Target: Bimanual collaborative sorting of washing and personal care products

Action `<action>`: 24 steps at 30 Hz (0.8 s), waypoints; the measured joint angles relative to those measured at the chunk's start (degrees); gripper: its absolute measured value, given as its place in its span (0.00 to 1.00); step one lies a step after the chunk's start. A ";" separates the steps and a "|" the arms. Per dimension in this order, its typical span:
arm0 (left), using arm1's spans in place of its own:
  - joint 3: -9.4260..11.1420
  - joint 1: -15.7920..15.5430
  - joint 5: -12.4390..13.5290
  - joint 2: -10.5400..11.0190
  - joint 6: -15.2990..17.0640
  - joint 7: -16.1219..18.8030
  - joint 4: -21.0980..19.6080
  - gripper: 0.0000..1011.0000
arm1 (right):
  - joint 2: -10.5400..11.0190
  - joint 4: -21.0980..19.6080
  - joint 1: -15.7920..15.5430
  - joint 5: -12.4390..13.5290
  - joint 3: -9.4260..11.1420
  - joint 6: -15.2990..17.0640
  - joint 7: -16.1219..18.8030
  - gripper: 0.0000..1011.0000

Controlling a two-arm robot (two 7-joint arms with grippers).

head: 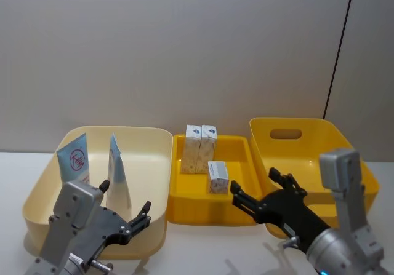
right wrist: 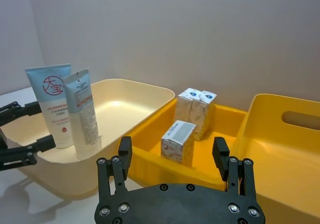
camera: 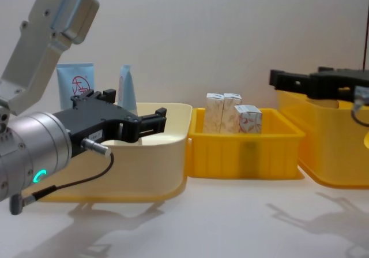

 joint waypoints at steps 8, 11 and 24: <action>0.00 0.00 0.00 0.00 0.00 0.00 0.00 0.99 | -1.09 1.12 4.54 1.71 -0.89 7.33 0.77 0.99; 0.00 0.00 0.00 0.00 0.00 0.00 0.00 0.99 | -1.89 1.75 6.24 2.22 -1.13 10.62 0.20 0.99; 0.00 0.00 0.00 0.00 0.00 0.00 0.00 0.99 | -7.06 8.44 15.52 1.66 -3.03 22.93 -5.14 0.99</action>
